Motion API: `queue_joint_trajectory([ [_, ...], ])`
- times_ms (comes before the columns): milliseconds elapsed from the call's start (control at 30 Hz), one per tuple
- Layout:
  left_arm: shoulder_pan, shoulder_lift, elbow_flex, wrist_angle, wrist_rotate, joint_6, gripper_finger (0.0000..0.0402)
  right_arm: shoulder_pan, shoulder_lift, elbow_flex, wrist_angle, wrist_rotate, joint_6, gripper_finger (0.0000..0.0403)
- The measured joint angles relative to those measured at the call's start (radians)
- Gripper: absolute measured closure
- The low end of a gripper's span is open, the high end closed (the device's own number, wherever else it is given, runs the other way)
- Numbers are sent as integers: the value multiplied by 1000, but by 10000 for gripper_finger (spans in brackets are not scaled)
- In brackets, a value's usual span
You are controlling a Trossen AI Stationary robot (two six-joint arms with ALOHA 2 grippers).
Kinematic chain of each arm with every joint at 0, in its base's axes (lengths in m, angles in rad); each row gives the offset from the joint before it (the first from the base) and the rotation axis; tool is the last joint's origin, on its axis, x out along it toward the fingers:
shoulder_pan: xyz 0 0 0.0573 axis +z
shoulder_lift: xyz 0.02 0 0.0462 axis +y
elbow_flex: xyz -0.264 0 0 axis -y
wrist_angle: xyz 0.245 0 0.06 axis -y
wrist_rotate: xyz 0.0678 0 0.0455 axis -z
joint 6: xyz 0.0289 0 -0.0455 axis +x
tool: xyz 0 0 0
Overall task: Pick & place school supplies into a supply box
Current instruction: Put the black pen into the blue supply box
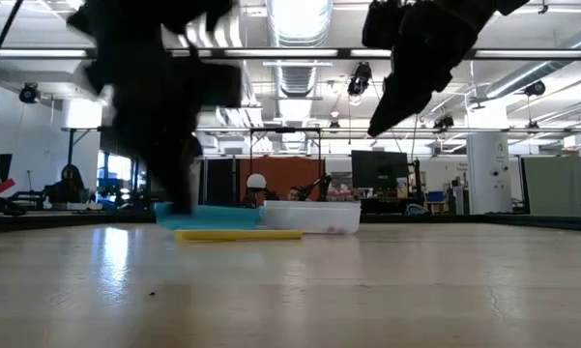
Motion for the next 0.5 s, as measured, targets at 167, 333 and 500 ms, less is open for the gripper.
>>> queue_joint_trajectory([
  [167,95,-217,3,80,-195,-441,392,-10,39,29,-59,94,121,200],
  [333,266,-238,-61,327,-272,-657,392,-14,32,35,-61,242,274,200],
  [500,415,-81,-67,504,-215,-751,391,-13,1,38,-67,283,351,200],
])
